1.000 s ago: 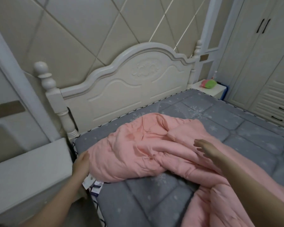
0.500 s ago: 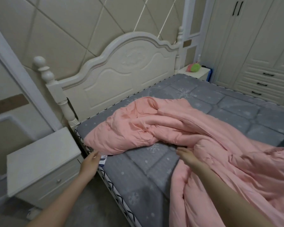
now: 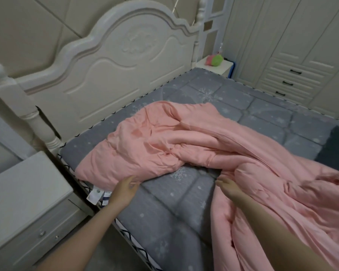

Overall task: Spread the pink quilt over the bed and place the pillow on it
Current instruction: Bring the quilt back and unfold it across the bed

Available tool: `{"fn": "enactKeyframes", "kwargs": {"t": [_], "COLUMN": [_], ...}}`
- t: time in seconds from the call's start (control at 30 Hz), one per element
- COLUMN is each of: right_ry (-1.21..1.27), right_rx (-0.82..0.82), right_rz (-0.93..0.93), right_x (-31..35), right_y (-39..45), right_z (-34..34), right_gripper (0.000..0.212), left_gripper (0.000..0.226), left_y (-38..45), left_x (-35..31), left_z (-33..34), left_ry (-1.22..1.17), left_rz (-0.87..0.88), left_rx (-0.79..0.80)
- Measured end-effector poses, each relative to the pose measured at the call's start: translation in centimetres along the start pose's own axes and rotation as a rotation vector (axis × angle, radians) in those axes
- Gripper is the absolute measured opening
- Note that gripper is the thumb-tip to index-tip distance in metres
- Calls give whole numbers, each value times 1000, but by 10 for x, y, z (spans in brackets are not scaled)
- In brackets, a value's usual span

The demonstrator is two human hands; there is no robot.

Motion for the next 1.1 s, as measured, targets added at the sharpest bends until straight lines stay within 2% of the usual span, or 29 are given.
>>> {"fn": "enactKeyframes", "kwargs": {"t": [0.2,0.37,0.5,0.57,0.7,0.77,0.9,1.0,1.1], "right_ry": [-205,-197,-148,-160,-183,-165,-64,-180,-379], "right_rx": [-18,4,14,8,15,9,-20,-83,-126], "right_rz": [90,201,279,302,376,429,522,516,551], "right_x": [12,-15,-32,-39,-68,-87,-123,-140,-156], "right_y": [29,44,72,84,107,118,138,145,148], "right_z": [24,38,41,42,49,54,73,84,100], "right_gripper": [38,35,32,31,40,49,56,59,76], "left_gripper": [38,40,40,33,28,38,70,82,102], "left_y": [80,114,133,136,151,167,202,224,252], "left_x": [18,2,16,13,-12,-6,43,77,104], "left_z": [-8,44,109,129,159,174,204,207,201], "left_ry": [196,291,431,481,500,615,768,803,857], "left_rz": [117,215,260,306,565,579,412,398,396], "left_rx": [81,213,399,400,304,297,379,391,402]}}
Point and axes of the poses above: each hand's wrist, its own y-axis towards the middle knuckle, its own z-axis out of the palm, x = y × z, the point moved 8 cm from there along y, towards the middle knuckle, and after that the axes turned 1 degree about x, right-handed, at the moved point
